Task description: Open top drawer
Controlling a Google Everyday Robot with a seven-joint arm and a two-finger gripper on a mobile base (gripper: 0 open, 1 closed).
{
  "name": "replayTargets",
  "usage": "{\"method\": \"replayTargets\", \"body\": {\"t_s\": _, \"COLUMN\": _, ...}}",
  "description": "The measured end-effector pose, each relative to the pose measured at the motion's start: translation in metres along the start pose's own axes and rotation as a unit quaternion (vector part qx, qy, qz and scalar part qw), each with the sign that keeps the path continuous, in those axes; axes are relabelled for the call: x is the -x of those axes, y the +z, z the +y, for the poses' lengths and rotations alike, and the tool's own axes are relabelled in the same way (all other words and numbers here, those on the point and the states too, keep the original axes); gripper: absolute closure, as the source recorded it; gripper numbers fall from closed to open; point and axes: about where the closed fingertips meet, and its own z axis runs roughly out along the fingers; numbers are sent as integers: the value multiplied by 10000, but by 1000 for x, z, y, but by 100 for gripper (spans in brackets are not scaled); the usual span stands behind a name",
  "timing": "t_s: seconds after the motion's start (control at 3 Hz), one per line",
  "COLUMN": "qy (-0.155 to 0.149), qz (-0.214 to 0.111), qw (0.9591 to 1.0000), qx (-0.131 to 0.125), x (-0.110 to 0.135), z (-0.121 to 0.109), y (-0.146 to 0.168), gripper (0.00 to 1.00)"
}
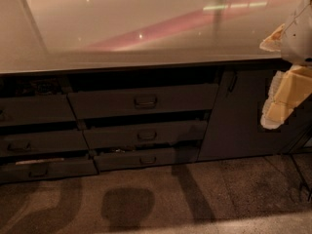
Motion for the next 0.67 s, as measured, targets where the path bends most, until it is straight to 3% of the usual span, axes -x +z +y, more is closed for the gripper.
{"method": "replayTargets", "body": {"t_s": 0.33, "qy": 0, "qz": -1, "qw": 10000, "qx": 1, "x": 0, "z": 0, "y": 0, "gripper": 0}}
{"method": "replayTargets", "body": {"t_s": 0.67, "qy": -60, "qz": -466, "qw": 9987, "qx": 199, "x": -1, "z": -1, "y": 2, "gripper": 0}}
